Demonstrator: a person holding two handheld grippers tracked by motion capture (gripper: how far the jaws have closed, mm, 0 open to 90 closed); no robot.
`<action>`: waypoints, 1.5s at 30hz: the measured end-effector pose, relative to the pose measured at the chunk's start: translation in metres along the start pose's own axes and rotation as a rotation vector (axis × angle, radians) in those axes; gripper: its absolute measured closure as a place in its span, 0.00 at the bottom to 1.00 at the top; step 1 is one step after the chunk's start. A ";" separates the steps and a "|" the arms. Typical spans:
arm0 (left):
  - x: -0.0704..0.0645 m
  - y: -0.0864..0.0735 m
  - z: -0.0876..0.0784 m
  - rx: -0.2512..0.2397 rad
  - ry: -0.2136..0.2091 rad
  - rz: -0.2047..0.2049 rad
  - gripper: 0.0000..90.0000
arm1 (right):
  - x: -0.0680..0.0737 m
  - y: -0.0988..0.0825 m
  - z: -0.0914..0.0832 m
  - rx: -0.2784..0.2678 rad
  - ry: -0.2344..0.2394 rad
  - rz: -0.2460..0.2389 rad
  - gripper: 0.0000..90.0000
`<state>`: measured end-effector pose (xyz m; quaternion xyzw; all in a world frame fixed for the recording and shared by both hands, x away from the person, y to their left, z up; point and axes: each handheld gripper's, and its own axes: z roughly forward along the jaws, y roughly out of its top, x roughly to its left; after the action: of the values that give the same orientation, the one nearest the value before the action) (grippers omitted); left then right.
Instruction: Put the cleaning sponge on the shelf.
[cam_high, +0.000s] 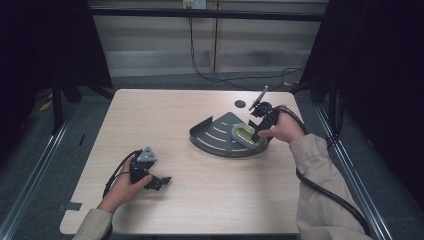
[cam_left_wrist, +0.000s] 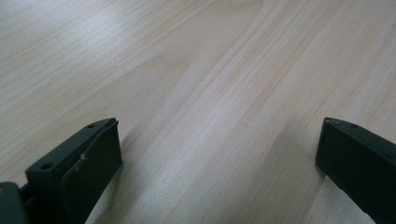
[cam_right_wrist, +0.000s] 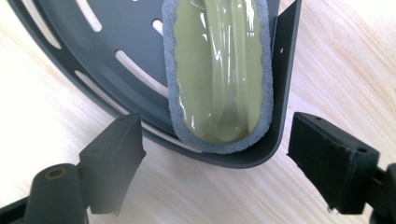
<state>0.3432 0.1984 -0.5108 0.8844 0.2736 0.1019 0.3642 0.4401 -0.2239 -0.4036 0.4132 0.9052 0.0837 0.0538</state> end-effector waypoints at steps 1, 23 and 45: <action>0.000 0.000 0.000 -0.001 -0.006 -0.005 0.00 | 0.001 -0.001 -0.001 0.001 0.004 0.006 0.20; 0.000 0.000 0.000 -0.003 0.003 0.000 0.00 | 0.014 -0.030 -0.010 -0.023 0.042 -0.036 0.19; 0.000 0.000 0.000 0.002 0.001 0.003 0.00 | 0.032 -0.061 -0.003 -0.036 0.076 -0.092 0.17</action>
<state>0.3433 0.1985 -0.5109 0.8850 0.2724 0.1026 0.3633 0.3732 -0.2393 -0.4136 0.3666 0.9230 0.1130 0.0303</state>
